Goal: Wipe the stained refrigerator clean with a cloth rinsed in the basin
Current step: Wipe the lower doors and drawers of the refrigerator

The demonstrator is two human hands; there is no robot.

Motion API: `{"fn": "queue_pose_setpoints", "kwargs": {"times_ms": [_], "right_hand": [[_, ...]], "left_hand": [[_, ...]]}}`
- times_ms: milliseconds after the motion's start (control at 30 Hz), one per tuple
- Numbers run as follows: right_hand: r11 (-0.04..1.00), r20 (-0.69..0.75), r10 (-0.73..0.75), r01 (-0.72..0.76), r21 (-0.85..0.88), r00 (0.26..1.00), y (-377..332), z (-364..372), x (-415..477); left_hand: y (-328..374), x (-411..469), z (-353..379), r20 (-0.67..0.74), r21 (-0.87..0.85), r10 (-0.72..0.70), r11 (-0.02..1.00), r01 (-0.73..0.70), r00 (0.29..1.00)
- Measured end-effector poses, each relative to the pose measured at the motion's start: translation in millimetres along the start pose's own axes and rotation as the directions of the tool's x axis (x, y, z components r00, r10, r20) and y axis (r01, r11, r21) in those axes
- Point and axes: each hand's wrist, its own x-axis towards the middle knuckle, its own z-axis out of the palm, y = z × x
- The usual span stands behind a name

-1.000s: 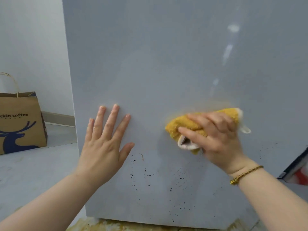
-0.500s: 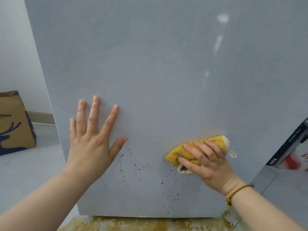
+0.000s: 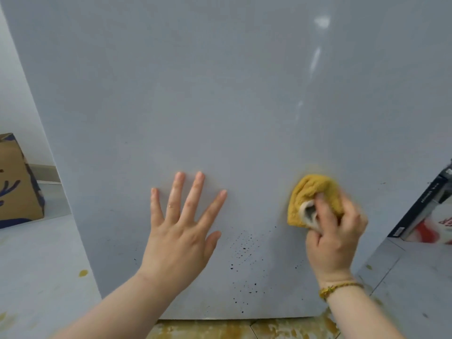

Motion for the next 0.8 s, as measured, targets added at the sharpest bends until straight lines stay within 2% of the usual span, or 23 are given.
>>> {"fn": "queue_pose_setpoints", "kwargs": {"times_ms": [100, 200, 267, 333, 367, 433, 533, 567, 600, 633, 667, 700, 733, 767, 800], "right_hand": [[0.979, 0.208, -0.203, 0.204, 0.015, 0.957, 6.9, -7.0, -41.2], [0.955, 0.281, -0.293, 0.293, 0.044, 0.914, 13.0, -13.5, -36.4], [0.980, 0.217, -0.192, 0.175, 0.097, 0.957, 5.7, -13.8, -20.4], [0.972, 0.070, 0.103, -0.116, 0.204, 0.992, -10.8, -9.1, 5.6], [0.929, -0.007, 0.266, -0.254, 0.268, 0.964, -18.1, -5.6, 22.0], [0.847, -0.139, 0.474, -0.408, 0.340, 0.869, -20.4, 0.4, 50.9], [0.774, -0.191, 0.617, -0.545, 0.324, 0.763, -10.6, 3.2, 53.7], [0.715, -0.206, 0.690, -0.612, 0.338, 0.694, -6.3, 1.7, 45.6], [0.619, -0.207, 0.782, -0.695, 0.365, 0.588, -3.0, -0.6, 36.2], [0.488, -0.185, 0.873, -0.784, 0.384, 0.452, 1.0, -3.2, 26.8], [0.340, -0.136, 0.940, -0.860, 0.380, 0.311, 7.3, -6.1, 17.1], [0.217, -0.082, 0.976, -0.907, 0.360, 0.201, 13.8, -8.7, 8.6], [0.151, -0.036, 0.988, -0.932, 0.329, 0.148, 17.5, -11.6, 2.3], [0.136, -0.003, 0.990, -0.944, 0.302, 0.141, 18.6, -14.5, -1.6], [0.160, 0.020, 0.985, -0.944, 0.289, 0.174, 17.6, -17.0, -1.4]], "left_hand": [[-1.5, -1.5, 4.2, 0.022, 0.027, -0.018, 0.999, 0.017, 1.000], [-3.0, -3.5, 3.8, 0.041, 0.029, -0.022, 0.999, 0.021, 0.999], [2.1, -3.5, 2.9, 0.026, 0.024, -0.037, 0.999, 0.036, 0.999], [9.2, -5.7, 3.4, 0.017, -0.004, -0.061, 0.998, 0.061, 0.998], [12.0, -7.0, 3.8, 0.017, -0.020, -0.069, 0.997, 0.070, 0.997], [16.7, -6.4, 5.5, 0.029, -0.046, -0.074, 0.996, 0.075, 0.997], [17.6, -6.4, 7.7, 0.053, -0.035, -0.039, 0.999, 0.041, 0.998], [17.6, -6.6, 8.6, 0.043, -0.032, -0.024, 0.999, 0.026, 0.999], [17.5, -6.7, 9.3, 0.028, -0.028, -0.017, 0.999, 0.018, 0.999], [17.7, -6.0, 9.7, 0.016, -0.022, -0.013, 1.000, 0.014, 1.000], [18.6, -4.3, 9.7, 0.013, -0.018, -0.011, 1.000, 0.011, 1.000], [18.9, -2.3, 9.3, 0.017, -0.013, -0.014, 1.000, 0.014, 1.000], [19.6, -1.1, 8.3, 0.022, -0.005, -0.022, 1.000, 0.022, 1.000], [21.1, -1.0, 6.8, 0.026, -0.001, -0.032, 0.999, 0.032, 0.999], [23.9, -1.3, 5.1, 0.023, -0.005, -0.040, 0.999, 0.041, 0.999]]}}
